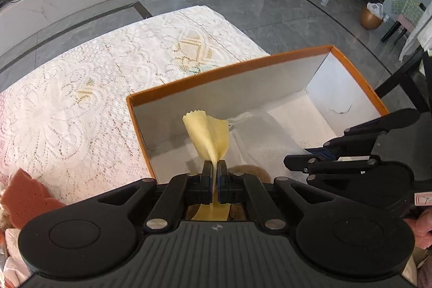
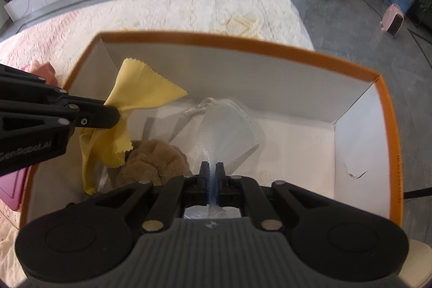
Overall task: Organize soft objects
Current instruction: 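Carry the yellow and white cloths into the orange box and release both, then move both tools back toward the snack packet and cloth bag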
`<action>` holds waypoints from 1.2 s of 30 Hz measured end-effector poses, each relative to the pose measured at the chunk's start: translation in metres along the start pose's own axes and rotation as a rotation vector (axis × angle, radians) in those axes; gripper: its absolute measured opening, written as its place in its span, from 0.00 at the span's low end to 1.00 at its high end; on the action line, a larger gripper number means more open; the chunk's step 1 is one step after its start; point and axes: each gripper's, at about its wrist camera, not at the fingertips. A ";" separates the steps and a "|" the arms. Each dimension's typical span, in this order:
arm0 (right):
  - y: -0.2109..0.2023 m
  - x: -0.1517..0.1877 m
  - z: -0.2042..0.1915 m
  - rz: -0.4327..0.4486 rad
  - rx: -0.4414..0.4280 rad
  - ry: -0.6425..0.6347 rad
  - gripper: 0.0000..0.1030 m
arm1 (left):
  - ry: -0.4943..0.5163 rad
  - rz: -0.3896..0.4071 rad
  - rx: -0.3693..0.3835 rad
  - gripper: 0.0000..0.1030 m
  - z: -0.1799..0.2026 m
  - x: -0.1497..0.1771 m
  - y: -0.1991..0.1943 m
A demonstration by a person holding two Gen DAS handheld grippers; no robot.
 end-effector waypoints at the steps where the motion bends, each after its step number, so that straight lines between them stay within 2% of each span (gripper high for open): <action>1: 0.001 0.000 0.000 -0.005 0.001 0.000 0.06 | 0.002 -0.007 0.003 0.05 0.000 0.000 0.001; 2: 0.001 0.000 0.001 -0.007 0.004 0.001 0.08 | -0.002 -0.008 0.008 0.08 0.000 0.000 0.001; 3: 0.001 0.001 0.001 -0.004 0.004 -0.001 0.08 | -0.007 -0.006 0.014 0.18 -0.001 0.001 0.001; 4: -0.001 0.001 0.000 -0.002 0.005 -0.006 0.13 | -0.017 -0.002 0.031 0.23 -0.002 0.002 0.000; 5: -0.003 0.002 0.000 0.004 0.009 -0.012 0.27 | -0.028 0.007 0.046 0.32 -0.004 0.003 -0.002; 7: -0.007 0.002 -0.001 0.018 0.027 -0.034 0.41 | -0.049 0.027 0.065 0.38 -0.006 0.006 -0.007; 10: -0.018 0.002 -0.002 0.034 0.045 -0.050 0.42 | -0.050 0.066 0.064 0.39 -0.004 0.007 -0.019; 15: -0.044 0.006 -0.001 0.071 0.051 -0.036 0.47 | -0.091 0.150 0.124 0.42 -0.004 0.013 -0.055; 16: -0.049 0.007 -0.002 0.081 0.057 -0.032 0.50 | -0.094 0.167 0.122 0.42 -0.003 0.014 -0.062; 23: -0.102 0.030 -0.024 0.164 0.053 0.001 0.58 | -0.111 0.271 0.116 0.42 -0.004 0.041 -0.117; 29: -0.147 0.055 -0.063 0.256 -0.010 0.022 0.59 | -0.147 0.360 0.063 0.42 -0.016 0.082 -0.163; 36: -0.174 0.077 -0.131 0.350 -0.078 -0.016 0.60 | -0.223 0.392 -0.032 0.42 -0.049 0.132 -0.201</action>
Point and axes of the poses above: each gripper's, at about its wrist camera, not at the fingertips, and y roughly the way its jaws point, z to its right, x to its underside, and after that the axes turned 3 degrees about x, right-handed
